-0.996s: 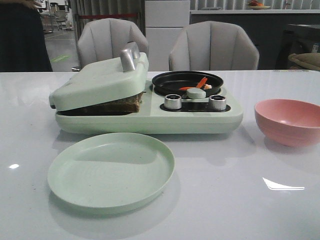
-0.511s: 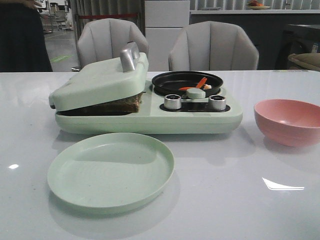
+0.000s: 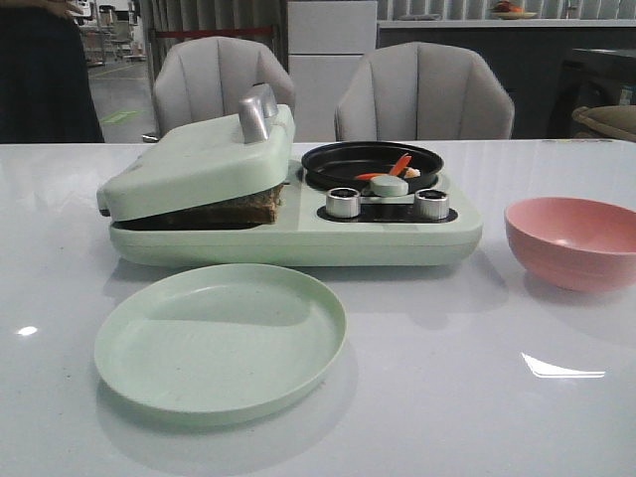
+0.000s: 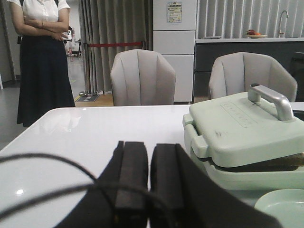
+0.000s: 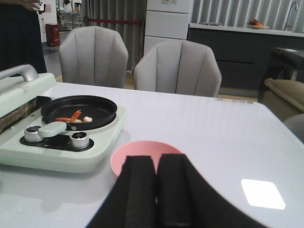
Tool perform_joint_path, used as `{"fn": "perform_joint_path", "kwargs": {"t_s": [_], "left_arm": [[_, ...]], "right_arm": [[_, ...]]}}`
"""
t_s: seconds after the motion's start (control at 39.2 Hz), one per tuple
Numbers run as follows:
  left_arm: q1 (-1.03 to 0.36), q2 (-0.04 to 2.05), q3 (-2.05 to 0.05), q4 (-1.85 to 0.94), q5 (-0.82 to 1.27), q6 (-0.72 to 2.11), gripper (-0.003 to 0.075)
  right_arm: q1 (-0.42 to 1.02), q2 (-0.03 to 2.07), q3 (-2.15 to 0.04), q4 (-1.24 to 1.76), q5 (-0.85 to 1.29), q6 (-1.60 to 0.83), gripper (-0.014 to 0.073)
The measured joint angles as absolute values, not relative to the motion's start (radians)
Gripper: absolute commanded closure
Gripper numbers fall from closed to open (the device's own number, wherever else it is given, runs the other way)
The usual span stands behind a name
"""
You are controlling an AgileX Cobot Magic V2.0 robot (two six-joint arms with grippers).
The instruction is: Make breakfast with bread and shrimp
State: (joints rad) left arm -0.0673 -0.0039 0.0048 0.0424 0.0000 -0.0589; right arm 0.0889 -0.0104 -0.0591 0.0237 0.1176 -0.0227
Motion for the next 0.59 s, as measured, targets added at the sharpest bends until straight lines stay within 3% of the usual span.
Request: {"fn": "perform_joint_path", "kwargs": {"t_s": [0.59], "left_arm": [[-0.067, -0.004, 0.005, 0.042, 0.0, -0.059, 0.0606]], "right_arm": [[0.084, -0.01, 0.026, -0.033, 0.027, 0.095, 0.0449]]}}
